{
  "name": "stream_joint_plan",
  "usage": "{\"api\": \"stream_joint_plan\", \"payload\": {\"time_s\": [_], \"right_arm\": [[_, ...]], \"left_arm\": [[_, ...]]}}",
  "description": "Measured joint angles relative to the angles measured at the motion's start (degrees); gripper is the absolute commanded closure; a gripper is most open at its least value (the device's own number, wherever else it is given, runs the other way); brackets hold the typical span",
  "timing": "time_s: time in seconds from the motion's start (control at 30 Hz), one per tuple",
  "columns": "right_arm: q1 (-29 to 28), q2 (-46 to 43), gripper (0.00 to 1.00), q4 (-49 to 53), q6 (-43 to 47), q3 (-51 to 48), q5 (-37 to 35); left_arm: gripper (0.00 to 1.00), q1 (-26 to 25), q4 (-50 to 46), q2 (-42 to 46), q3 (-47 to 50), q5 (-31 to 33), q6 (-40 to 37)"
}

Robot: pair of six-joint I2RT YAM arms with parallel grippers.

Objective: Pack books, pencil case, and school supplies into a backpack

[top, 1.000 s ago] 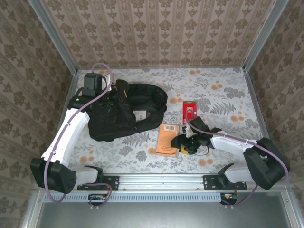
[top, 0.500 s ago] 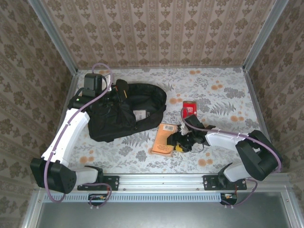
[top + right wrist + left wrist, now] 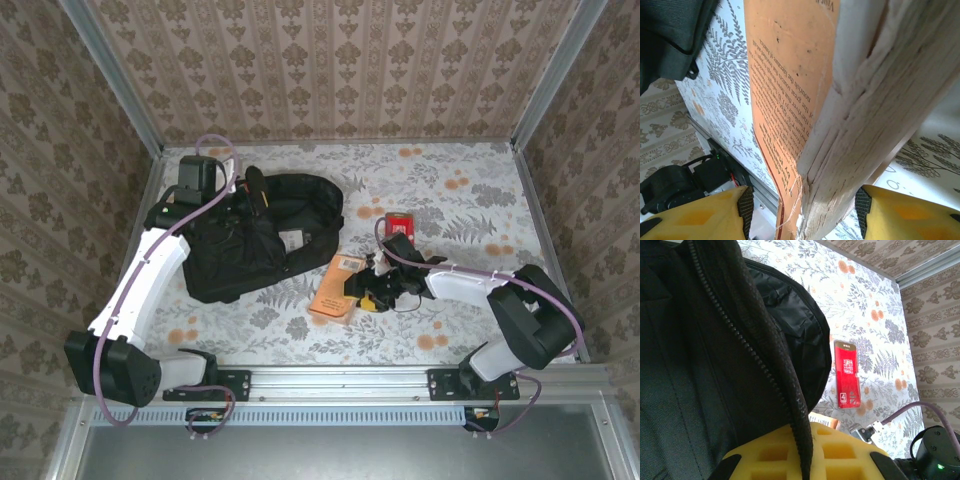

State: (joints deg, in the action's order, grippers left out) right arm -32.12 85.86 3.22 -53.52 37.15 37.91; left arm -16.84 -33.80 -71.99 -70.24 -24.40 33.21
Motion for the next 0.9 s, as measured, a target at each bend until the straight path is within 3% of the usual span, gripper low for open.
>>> {"api": "stream_joint_plan", "payload": {"time_s": [0.53,0.77,0.9], "right_arm": [[-1.2,1.9,0.44,-14.1,-9.0,0.6,-3.7],[-3.2,3.8,0.43,-20.3,-12.2,0.7,-10.8],[-3.3,5.4,0.48,-23.1,-13.5,1.0,-15.0]], "left_arm": [[0.94,-1.6,0.6,-0.1,1.2,-0.2,0.2],[0.94,-2.3,1.0,-0.4,1.3,-0.2,0.6],[0.94,-2.3,1.1,-0.7,1.5,-0.2,0.6]]}}
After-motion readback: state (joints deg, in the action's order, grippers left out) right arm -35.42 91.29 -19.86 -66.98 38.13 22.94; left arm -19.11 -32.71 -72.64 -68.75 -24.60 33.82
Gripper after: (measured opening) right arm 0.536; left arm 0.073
